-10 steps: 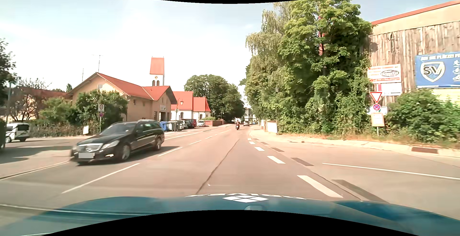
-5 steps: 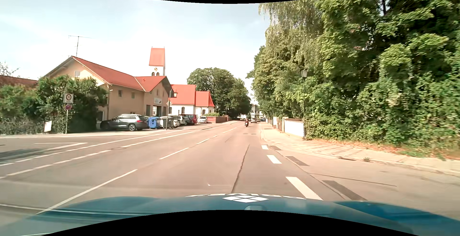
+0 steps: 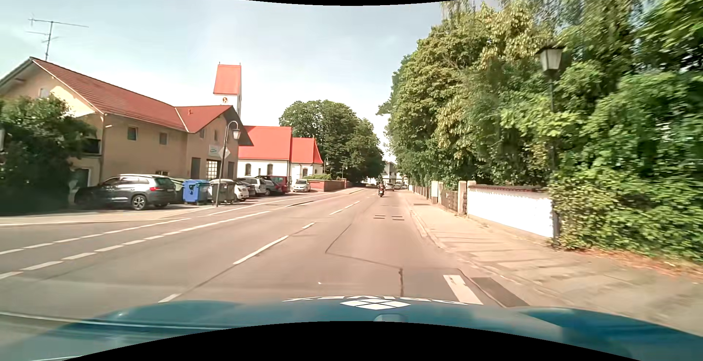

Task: Follow the waypoints while adhering to traffic rules and regulations

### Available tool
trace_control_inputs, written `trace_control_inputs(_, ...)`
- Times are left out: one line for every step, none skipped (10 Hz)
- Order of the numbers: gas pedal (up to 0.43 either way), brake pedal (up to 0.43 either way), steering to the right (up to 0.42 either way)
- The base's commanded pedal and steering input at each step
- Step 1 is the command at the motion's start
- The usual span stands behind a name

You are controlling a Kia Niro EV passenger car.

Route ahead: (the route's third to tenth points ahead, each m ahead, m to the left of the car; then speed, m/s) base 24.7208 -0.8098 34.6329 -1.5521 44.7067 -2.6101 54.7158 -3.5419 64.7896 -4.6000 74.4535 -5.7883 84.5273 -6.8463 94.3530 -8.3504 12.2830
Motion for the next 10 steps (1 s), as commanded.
trace_control_inputs(0.039,0.000,0.021)
trace_control_inputs(0.039,0.000,0.021)
trace_control_inputs(0.039,0.000,0.021)
trace_control_inputs(0.039,0.000,0.021)
trace_control_inputs(0.039,0.000,0.021)
trace_control_inputs(0.039,0.000,0.023)
trace_control_inputs(0.039,0.000,0.022)
trace_control_inputs(0.039,0.000,0.022)
trace_control_inputs(0.039,0.000,0.022)
trace_control_inputs(0.039,0.000,0.021)
